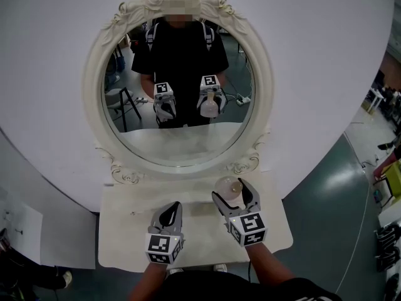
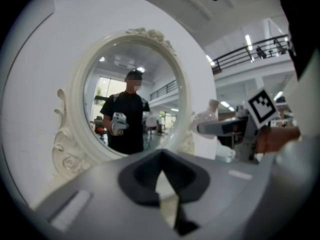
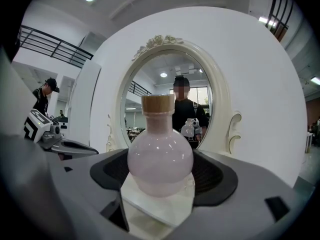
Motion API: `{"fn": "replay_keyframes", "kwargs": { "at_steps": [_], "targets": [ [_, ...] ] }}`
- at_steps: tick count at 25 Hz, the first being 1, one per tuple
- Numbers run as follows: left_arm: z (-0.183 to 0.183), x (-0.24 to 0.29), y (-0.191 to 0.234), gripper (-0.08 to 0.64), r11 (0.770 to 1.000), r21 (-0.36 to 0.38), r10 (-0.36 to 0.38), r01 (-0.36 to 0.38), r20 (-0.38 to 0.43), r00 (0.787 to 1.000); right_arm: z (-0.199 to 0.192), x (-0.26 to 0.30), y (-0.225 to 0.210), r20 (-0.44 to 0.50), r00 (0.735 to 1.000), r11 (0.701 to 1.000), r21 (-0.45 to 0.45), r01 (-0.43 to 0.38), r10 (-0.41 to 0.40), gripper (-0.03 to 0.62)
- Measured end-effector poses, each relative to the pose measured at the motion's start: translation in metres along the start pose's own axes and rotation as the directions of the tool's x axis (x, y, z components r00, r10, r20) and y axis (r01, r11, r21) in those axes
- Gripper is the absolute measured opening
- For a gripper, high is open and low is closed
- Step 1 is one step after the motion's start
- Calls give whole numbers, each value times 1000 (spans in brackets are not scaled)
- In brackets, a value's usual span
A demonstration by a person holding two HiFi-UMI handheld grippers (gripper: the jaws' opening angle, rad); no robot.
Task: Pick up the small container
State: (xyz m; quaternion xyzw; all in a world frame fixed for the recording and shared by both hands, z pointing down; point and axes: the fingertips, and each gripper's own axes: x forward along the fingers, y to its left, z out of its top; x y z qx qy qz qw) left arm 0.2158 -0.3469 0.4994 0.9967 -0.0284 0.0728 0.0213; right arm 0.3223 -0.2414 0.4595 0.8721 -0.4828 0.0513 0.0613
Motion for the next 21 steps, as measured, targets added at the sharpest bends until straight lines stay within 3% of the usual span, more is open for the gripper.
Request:
{"fn": "replay_keyframes", "kwargs": {
  "at_steps": [21],
  "targets": [
    [-2, 0, -8, 8, 1000, 11, 7, -7, -3, 1000, 9, -5, -8, 29, 1000, 1000, -13, 7, -7, 348]
  ]
}}
